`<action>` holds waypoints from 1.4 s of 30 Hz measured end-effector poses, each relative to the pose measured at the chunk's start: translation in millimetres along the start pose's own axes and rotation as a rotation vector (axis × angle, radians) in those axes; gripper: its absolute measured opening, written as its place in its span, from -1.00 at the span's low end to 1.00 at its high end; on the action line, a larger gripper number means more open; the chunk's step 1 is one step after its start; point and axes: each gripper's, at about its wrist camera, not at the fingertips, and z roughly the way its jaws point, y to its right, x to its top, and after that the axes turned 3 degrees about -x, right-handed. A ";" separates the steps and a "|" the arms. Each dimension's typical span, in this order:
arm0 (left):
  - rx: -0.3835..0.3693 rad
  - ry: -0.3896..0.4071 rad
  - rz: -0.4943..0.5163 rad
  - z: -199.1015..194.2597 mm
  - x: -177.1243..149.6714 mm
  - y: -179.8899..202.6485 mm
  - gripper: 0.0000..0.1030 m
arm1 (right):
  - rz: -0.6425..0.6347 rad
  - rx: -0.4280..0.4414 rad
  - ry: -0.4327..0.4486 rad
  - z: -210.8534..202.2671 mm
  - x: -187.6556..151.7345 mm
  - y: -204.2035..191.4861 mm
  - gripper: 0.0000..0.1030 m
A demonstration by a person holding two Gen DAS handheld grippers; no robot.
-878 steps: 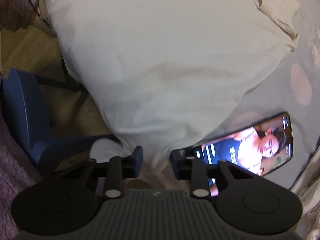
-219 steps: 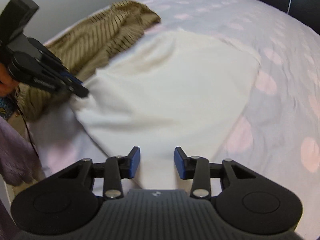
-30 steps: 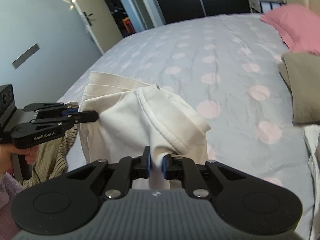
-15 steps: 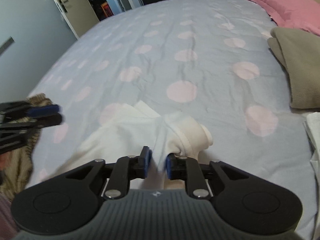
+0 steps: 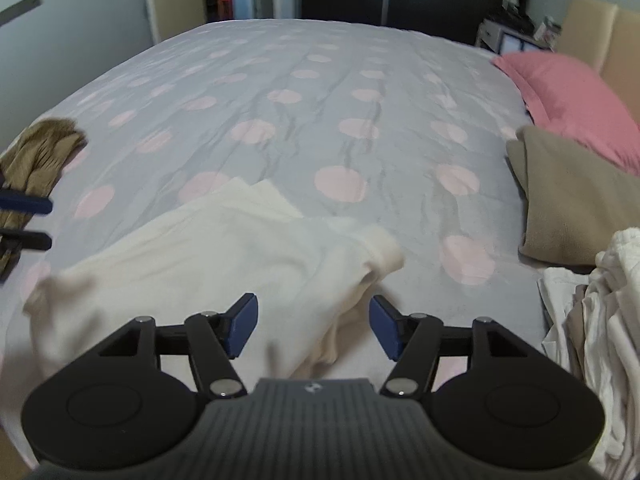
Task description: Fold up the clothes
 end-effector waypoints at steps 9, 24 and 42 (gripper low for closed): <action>-0.029 -0.058 0.228 -15.5 -43.5 51.0 -0.49 | -0.254 0.278 -0.014 -31.4 -49.9 -81.1 0.03; -0.031 -0.214 0.560 36.9 -107.7 97.5 -0.31 | -0.642 0.317 -0.159 -1.3 -121.0 -160.1 -0.21; 0.081 -0.130 0.705 43.2 -110.2 108.1 -0.02 | -0.248 0.326 -0.059 -16.9 -41.1 -89.5 -0.86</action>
